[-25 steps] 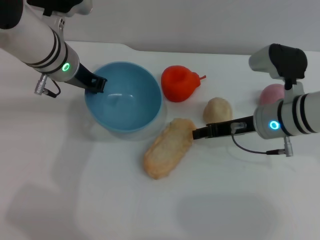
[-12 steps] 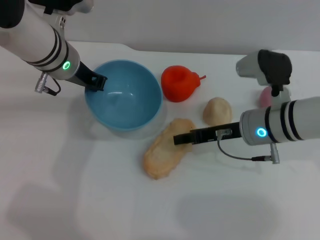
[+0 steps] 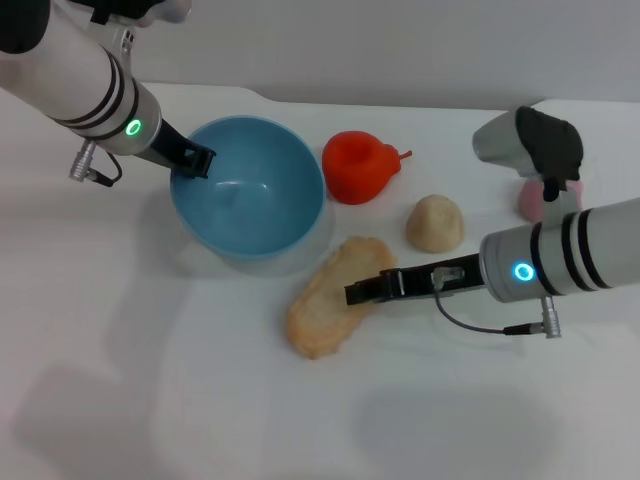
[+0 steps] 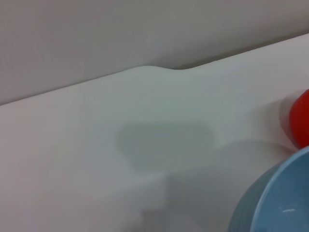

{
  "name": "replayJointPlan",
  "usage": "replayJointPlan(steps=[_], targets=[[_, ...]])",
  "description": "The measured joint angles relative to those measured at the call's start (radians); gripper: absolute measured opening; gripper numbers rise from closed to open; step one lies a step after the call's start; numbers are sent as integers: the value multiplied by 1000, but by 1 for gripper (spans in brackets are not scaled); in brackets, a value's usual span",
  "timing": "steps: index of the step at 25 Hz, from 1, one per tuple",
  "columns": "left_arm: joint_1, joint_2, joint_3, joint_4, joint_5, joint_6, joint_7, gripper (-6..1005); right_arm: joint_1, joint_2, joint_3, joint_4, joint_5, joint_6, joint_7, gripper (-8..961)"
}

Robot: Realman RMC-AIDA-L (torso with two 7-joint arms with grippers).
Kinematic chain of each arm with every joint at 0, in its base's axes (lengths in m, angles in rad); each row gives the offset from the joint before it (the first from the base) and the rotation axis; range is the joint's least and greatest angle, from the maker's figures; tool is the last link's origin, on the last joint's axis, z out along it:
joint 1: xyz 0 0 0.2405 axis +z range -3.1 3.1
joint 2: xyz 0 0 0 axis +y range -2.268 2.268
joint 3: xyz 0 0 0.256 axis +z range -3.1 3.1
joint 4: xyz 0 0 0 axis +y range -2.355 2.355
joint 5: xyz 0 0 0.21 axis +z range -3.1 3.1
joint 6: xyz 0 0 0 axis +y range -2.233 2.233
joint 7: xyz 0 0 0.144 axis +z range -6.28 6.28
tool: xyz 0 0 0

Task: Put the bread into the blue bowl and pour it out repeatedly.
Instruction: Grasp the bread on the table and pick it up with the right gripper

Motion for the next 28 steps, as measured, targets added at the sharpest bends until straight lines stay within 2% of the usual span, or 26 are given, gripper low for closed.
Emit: replayJointPlan(steps=[11, 17, 28], targets=[[-4, 2, -9, 1, 1, 10, 15, -1, -27, 0, 64, 26, 3, 69, 51, 435], [-12, 3, -9, 2, 1, 13, 16, 0, 20, 8, 56, 97, 31, 156, 52, 432], [-18, 3, -7, -5, -5, 19, 16, 0, 49, 11, 31, 121, 53, 164, 49, 426]])
